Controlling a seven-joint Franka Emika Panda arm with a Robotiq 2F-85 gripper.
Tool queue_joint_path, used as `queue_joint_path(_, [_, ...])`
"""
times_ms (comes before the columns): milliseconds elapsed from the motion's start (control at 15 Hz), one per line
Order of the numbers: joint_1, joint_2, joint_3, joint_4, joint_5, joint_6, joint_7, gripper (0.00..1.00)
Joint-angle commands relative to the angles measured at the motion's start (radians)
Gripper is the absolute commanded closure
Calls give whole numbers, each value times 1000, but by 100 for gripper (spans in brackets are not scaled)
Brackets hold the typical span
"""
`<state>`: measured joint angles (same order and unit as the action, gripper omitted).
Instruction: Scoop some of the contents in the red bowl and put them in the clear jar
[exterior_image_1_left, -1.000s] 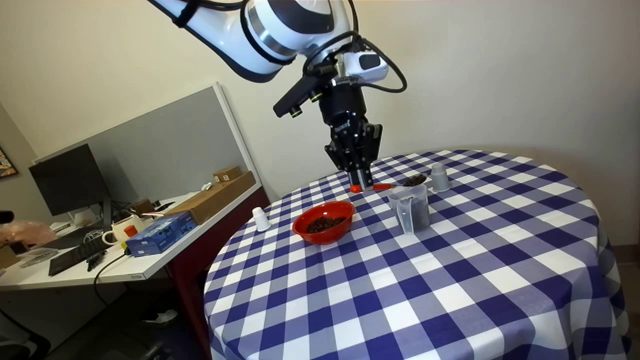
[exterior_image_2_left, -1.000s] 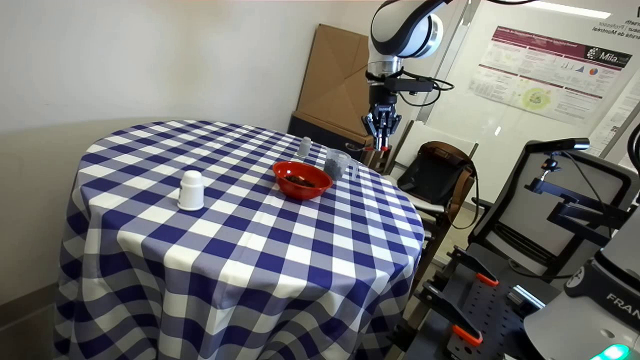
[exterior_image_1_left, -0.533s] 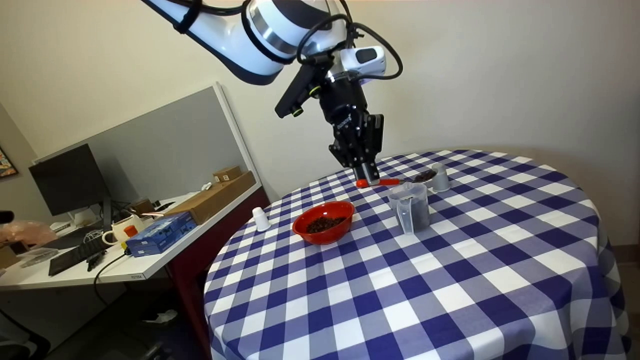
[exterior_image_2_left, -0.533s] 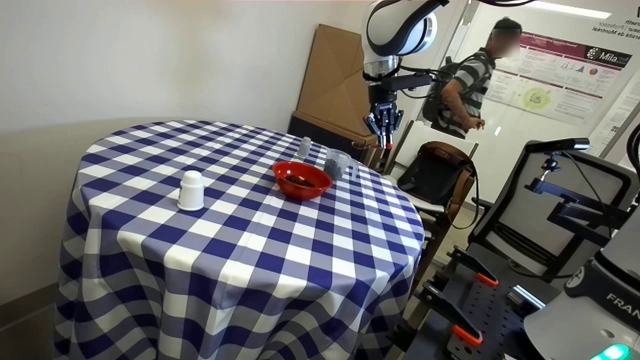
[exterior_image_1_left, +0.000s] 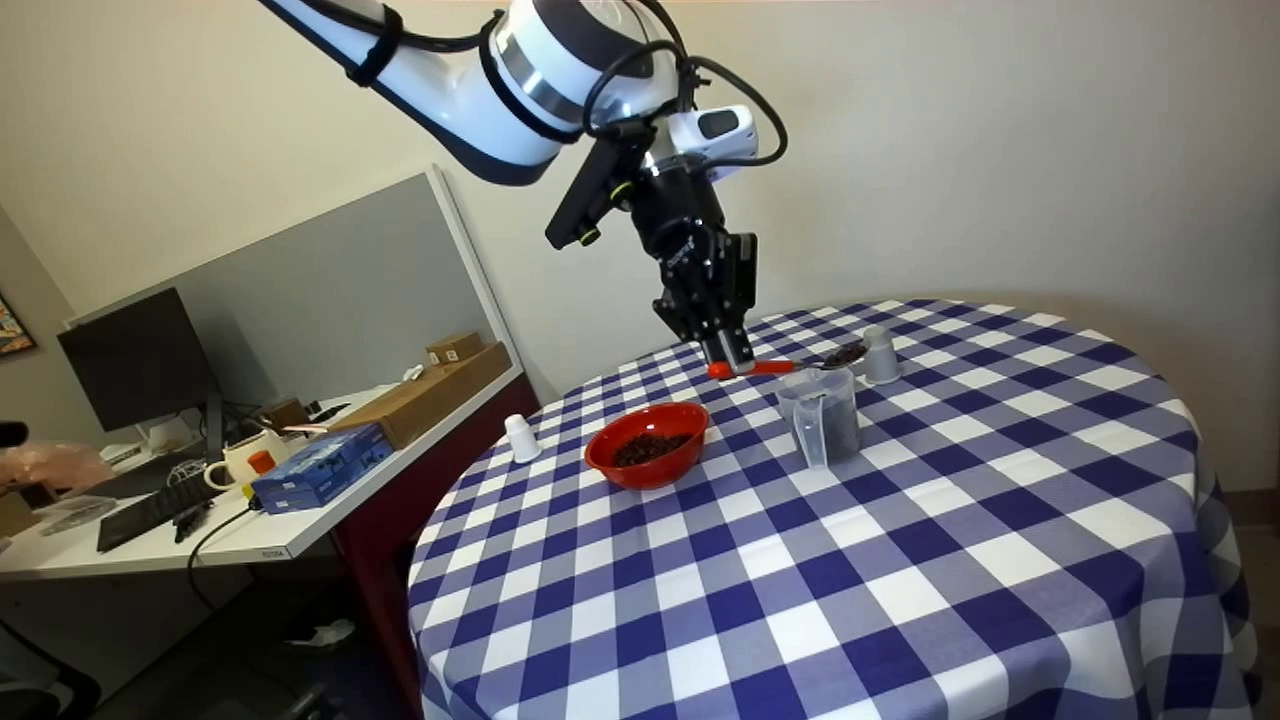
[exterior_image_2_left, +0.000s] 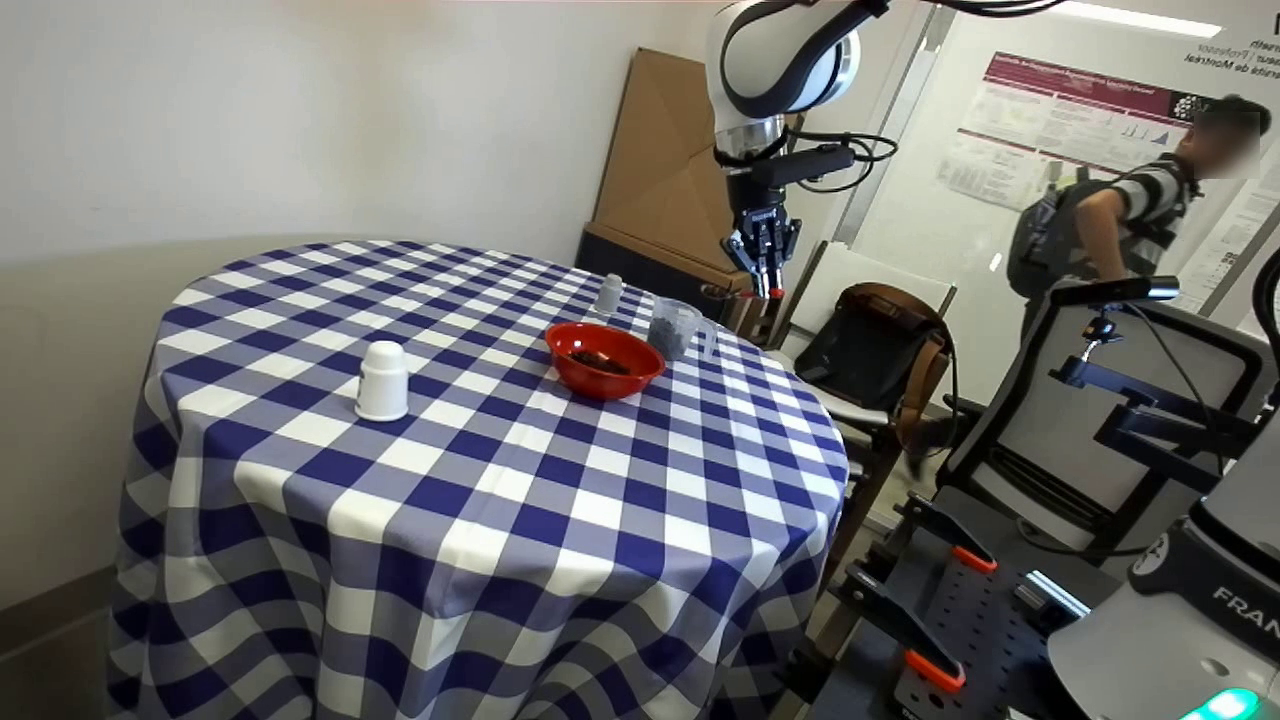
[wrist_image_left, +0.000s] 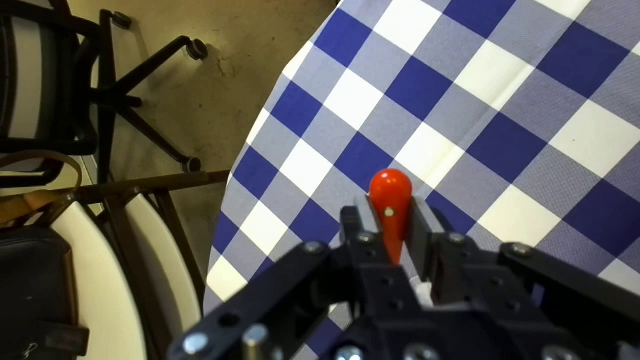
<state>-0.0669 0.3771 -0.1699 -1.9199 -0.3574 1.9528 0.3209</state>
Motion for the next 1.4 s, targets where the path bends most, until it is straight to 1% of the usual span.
queue_joint_path(0, [29,23,-6,26,-32,-38,48,89])
queue_joint_path(733, [100,47,9,62,-53,-79,107,89])
queue_joint_path(1333, [119,90,2,101,-156,-149,119,89])
